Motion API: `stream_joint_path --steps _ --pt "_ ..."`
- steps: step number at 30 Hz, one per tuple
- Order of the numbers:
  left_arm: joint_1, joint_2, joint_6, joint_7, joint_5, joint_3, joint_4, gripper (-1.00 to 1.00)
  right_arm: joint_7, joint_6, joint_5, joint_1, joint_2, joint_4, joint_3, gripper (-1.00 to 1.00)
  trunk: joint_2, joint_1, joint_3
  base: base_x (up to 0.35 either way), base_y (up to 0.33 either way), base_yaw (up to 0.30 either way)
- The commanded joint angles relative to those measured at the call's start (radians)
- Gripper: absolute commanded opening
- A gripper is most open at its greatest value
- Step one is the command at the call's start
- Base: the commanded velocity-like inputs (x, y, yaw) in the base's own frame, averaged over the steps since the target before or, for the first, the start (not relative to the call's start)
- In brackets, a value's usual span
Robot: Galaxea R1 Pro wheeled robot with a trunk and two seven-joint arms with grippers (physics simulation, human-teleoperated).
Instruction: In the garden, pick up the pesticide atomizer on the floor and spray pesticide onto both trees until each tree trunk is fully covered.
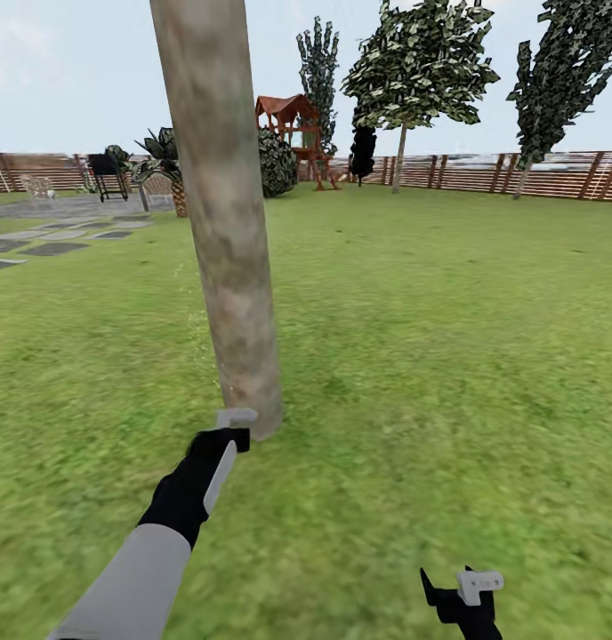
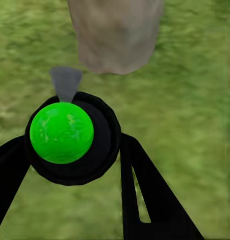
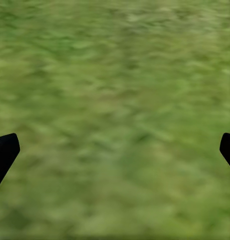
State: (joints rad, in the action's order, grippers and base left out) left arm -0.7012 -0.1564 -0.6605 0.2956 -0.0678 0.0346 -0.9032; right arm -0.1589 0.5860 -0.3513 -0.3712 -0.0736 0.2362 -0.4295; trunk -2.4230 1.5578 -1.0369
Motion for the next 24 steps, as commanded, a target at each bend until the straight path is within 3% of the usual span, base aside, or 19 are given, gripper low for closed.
stream_joint_path --steps 1,3,7,10,13,16,21,24 --pt "-0.002 -0.007 -0.006 -0.001 0.007 0.011 -0.001 -1.00 0.000 0.000 0.000 0.000 0.000 0.000 0.000 1.00 0.000 0.000 0.000 0.000 0.000 0.000" --pt "0.000 -0.007 -0.015 -0.002 0.007 0.046 -0.002 -1.00 0.000 0.000 0.000 0.000 0.000 -0.001 0.000 1.00 0.000 0.000 0.000 0.000 0.000 0.000" --pt "0.005 0.016 -0.020 -0.002 0.010 0.054 -0.013 -1.00 -0.001 0.000 0.000 0.000 0.000 0.000 0.000 1.00 0.000 0.000 0.000 0.000 0.000 -0.137" --pt "0.006 0.070 -0.023 -0.007 0.007 0.030 -0.013 -1.00 -0.001 0.000 0.000 0.000 0.000 -0.001 0.000 1.00 0.000 0.000 0.000 0.000 0.000 -0.250" --pt "0.006 0.095 -0.025 -0.014 0.007 -0.016 -0.010 -1.00 -0.001 0.000 0.000 0.000 0.000 -0.001 0.000 1.00 0.000 0.000 0.000 0.000 0.000 -0.082" --pt "0.009 0.091 -0.026 -0.016 0.008 -0.019 -0.013 -1.00 -0.001 0.000 -0.001 0.000 0.000 -0.002 0.000 1.00 0.000 0.000 0.000 0.000 0.000 -0.007" --pt "-0.003 0.038 -0.050 -0.016 0.007 -0.012 -0.018 -1.00 -0.001 0.000 -0.002 0.000 0.000 -0.002 0.000 1.00 0.000 0.000 0.000 0.000 0.000 0.000" --pt "-0.003 0.052 -0.060 -0.016 0.008 -0.014 -0.017 -1.00 -0.001 0.000 -0.002 0.000 0.000 -0.002 0.001 1.00 0.000 0.000 0.000 0.000 0.000 0.000"
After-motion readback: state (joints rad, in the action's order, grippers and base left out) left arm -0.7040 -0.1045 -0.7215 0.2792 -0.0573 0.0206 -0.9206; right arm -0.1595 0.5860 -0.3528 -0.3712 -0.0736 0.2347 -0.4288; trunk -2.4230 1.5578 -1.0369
